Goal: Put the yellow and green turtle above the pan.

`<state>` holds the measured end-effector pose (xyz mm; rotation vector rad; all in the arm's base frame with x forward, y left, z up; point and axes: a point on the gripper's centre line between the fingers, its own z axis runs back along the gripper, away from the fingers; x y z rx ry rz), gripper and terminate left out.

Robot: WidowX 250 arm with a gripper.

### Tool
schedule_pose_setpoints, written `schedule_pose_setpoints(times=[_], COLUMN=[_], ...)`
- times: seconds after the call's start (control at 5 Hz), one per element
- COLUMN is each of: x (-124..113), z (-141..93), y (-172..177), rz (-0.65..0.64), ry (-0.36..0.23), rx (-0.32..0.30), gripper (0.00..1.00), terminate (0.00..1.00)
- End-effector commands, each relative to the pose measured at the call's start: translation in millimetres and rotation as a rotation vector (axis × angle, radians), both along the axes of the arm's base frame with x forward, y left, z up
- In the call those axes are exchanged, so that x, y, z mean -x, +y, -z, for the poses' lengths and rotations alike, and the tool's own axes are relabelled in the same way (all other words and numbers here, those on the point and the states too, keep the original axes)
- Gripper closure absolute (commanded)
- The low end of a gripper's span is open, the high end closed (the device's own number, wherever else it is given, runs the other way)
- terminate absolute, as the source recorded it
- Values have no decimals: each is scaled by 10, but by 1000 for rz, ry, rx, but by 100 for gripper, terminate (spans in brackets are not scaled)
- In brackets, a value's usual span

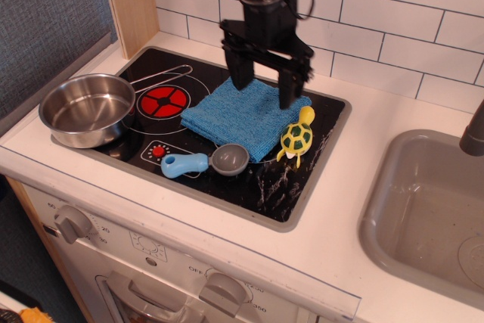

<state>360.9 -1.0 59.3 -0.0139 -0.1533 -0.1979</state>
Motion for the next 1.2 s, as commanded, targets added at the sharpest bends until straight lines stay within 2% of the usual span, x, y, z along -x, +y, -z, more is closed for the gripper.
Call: schedule_pose_setpoints(times=[0.0, 0.2, 0.4, 0.6, 1.0], x=[141, 165, 141, 93, 26], z=[-116, 4, 139, 220, 353], y=[-372, -519, -622, -598, -597], rz=[63, 89, 114, 132, 121], ry=[-11, -13, 14, 10, 57], rx=[-27, -32, -41, -35, -69], gripper=[0, 0, 0, 0, 0], terminate=[0, 0, 0, 0, 0])
